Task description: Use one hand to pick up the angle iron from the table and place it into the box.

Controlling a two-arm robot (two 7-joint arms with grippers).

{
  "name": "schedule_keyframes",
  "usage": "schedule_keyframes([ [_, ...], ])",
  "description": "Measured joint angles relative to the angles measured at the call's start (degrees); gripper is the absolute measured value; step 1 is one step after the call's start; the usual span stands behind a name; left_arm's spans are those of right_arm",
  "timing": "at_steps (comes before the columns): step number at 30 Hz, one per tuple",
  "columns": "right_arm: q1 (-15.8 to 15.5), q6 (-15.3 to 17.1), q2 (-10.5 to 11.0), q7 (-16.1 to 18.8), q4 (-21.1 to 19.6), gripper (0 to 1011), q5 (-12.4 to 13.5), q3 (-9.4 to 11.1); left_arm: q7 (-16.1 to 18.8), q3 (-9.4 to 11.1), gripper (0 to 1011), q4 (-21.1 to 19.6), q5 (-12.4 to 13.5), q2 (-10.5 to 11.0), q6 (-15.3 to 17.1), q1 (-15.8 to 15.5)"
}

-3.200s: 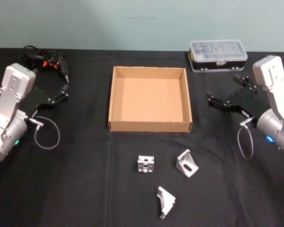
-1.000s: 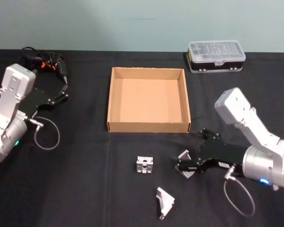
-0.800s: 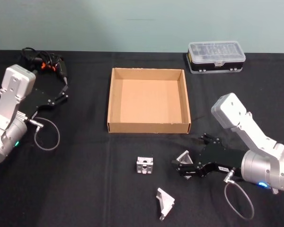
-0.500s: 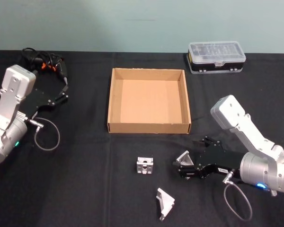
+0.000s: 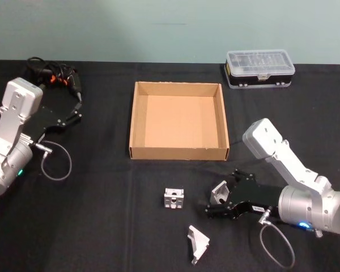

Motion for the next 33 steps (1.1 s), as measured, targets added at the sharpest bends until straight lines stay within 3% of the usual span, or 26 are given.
schedule_keyframes([
  [9, 0.4, 0.49, 0.66, -0.11, -0.31, 840, -0.18, -0.36, 0.0, 0.0, 1000, 0.0, 0.0, 0.0, 0.0, 0.0],
  [21, 0.25, 0.31, 1.24, -0.4, -0.89, 463, -0.71, 0.0, 0.0, 0.0, 1000, 0.0, 0.0, 0.0, 0.0, 0.0],
  [33, 0.32, -0.79, 1.18, 0.05, -1.49, 457, -0.67, 0.12, 0.0, 0.0, 1000, 0.0, 0.0, 0.0, 0.0, 0.0],
])
